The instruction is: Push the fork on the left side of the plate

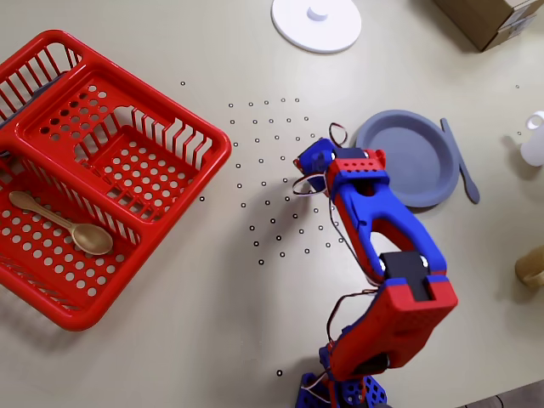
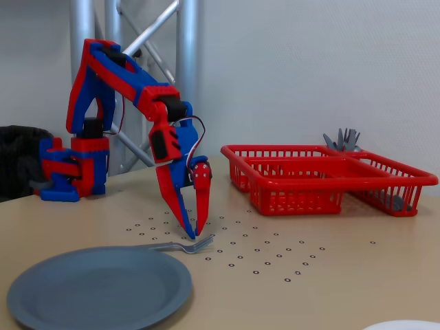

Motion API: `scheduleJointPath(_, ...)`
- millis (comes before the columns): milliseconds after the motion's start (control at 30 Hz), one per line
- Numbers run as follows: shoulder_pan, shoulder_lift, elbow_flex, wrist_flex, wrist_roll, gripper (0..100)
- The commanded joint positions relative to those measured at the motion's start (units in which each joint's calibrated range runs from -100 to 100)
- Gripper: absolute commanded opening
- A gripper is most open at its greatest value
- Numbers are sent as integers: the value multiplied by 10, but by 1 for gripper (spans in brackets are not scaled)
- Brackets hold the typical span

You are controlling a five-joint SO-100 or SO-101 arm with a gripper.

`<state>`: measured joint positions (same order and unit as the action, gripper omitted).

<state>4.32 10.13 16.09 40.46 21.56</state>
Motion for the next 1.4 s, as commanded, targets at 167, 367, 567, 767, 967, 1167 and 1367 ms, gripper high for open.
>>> scheduleJointPath(167,9,17,-87,1,-7,0)
scheduleJointPath(367,9,36,-117,2,-13,0)
scheduleJointPath(567,13,47,-158,37,-19,0)
scheduleJointPath(767,16,58,-205,68,-26,0)
scheduleJointPath(967,10,58,-204,71,-28,0)
scheduleJointPath(1167,-16,32,-185,71,-46,0)
scheduleJointPath(1367,-15,35,-175,71,-46,0)
